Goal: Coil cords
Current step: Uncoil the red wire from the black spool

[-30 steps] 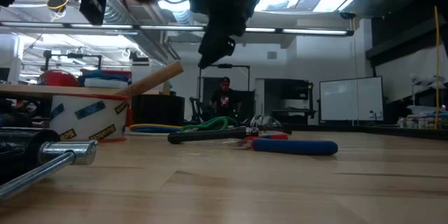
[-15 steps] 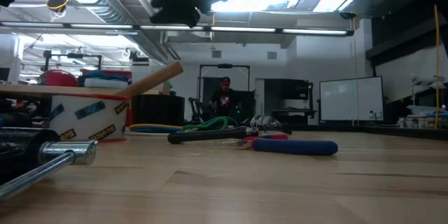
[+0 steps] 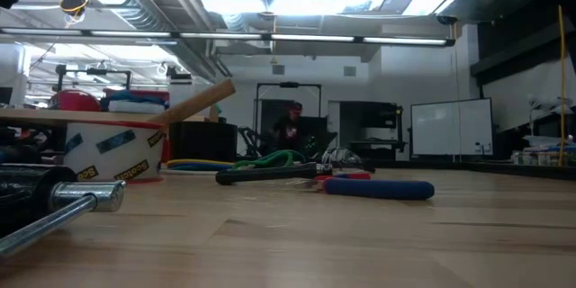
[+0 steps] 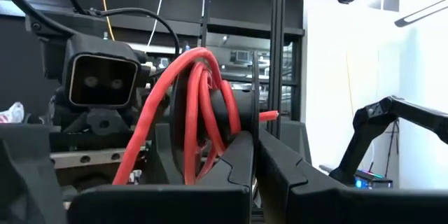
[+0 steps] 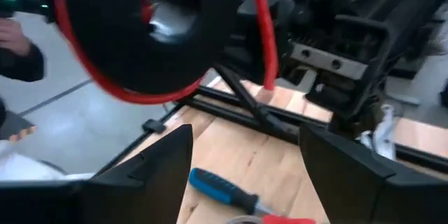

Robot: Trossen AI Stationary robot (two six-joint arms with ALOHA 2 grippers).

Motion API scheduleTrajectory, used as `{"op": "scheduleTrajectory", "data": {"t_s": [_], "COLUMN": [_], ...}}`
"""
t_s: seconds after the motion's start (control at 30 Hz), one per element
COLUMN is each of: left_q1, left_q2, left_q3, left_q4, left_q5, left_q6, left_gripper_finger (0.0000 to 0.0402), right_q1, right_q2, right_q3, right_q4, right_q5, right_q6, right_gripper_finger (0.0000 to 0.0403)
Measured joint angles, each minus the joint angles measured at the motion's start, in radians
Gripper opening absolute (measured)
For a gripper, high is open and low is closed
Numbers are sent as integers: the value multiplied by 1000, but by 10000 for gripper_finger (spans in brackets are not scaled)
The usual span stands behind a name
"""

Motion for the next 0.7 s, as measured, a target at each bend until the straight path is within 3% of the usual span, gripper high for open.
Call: {"op": "scheduleTrajectory", "data": {"t_s": [0.23, 0.4, 0.57, 0.7], "left_q1": [0, 0, 0, 0], "left_q2": [0, 0, 1, -4], "left_q3": [0, 0, 0, 0], "left_q4": [2, -22, -99, -96], "left_q5": [41, 57, -25, -95], "left_q6": [-3, -40, -126, -86], "left_gripper_finger": [0, 0, 0, 0], "right_q1": [13, 12, 11, 11], "right_q2": [0, 0, 0, 0], "right_q3": [0, 0, 0, 0], "right_q4": [36, 48, -18, -162], "right_q5": [122, 78, 51, 51], "right_q6": [-7, -6, -3, 7], "right_gripper_finger": [266, 266, 266, 266]}}
